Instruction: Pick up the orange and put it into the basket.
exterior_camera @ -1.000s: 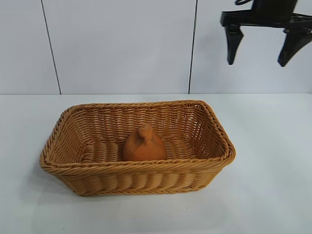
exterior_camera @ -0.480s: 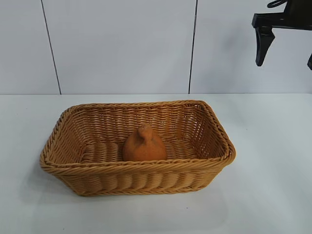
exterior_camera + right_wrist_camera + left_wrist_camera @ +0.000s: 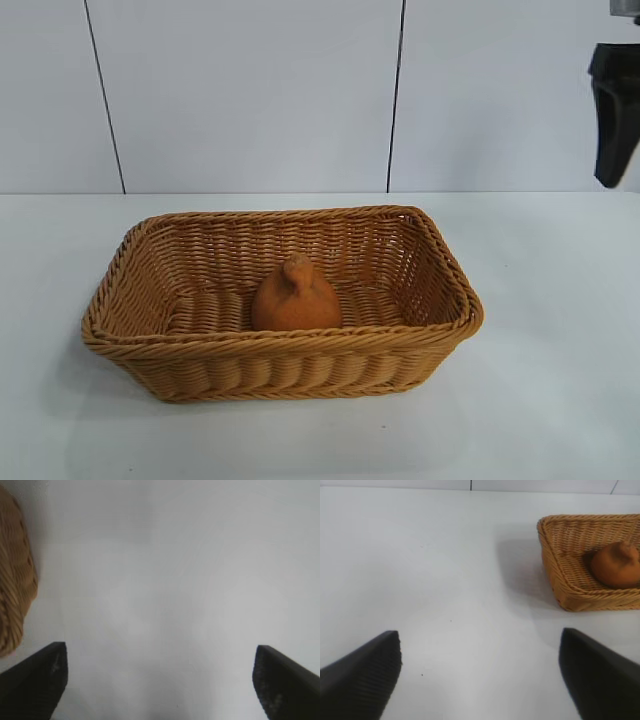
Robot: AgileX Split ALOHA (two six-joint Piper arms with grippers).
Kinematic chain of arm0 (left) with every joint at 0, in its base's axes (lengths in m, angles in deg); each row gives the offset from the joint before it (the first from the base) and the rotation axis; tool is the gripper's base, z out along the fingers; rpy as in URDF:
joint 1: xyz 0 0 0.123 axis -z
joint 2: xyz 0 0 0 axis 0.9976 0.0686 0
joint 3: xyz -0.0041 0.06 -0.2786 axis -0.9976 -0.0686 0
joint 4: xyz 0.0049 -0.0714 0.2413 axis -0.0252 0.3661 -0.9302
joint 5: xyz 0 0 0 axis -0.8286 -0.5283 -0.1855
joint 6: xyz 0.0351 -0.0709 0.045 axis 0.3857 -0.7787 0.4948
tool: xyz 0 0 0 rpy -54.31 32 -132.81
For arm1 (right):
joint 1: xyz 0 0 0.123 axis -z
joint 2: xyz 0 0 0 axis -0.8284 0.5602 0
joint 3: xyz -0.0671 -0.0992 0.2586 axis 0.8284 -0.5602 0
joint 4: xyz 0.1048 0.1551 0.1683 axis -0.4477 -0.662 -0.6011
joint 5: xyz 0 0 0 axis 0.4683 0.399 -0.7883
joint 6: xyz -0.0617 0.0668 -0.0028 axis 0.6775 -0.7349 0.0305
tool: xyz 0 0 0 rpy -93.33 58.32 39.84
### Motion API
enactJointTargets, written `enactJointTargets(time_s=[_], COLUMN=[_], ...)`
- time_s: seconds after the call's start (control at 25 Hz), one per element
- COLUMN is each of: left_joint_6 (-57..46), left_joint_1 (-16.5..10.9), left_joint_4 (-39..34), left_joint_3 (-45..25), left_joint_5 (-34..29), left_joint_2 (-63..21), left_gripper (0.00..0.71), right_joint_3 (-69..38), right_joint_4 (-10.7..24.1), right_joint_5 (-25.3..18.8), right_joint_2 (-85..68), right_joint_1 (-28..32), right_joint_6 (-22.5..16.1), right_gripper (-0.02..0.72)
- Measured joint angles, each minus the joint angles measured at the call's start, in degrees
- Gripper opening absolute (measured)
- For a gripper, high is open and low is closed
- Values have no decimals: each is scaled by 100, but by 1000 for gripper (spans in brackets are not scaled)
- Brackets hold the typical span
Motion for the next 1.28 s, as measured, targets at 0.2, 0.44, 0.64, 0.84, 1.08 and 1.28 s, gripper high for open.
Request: enactJointTargets(time_s=[0.2,0.44,0.64,0.84,1.08,1.28], left_joint_6=[31,0,0,0,0,31], left_joint_1=[0,0,0,0,0,0], left_joint_4=[0,0,0,0,0,0], left_joint_3=[0,0,0,0,0,0], left_joint_5=[0,0,0,0,0,0], left_joint_2=[0,0,0,0,0,0], left_gripper=[613,613,613,613,613,613], right_joint_3=[-1165,-2336,-2559,-2561,-2586,-2586], right_joint_4=[4,4,-35,-40,-46,-30], right_joint_5=[617,892,1078,1123,1128,1125], right_joint_2=[-1251,-2868,-4141,-5423,-6777,-7254], right_joint_1=[0,0,0,0,0,0], right_joint_6=[18,40,40,40,40,40], right_gripper=[694,694,694,694,694,694])
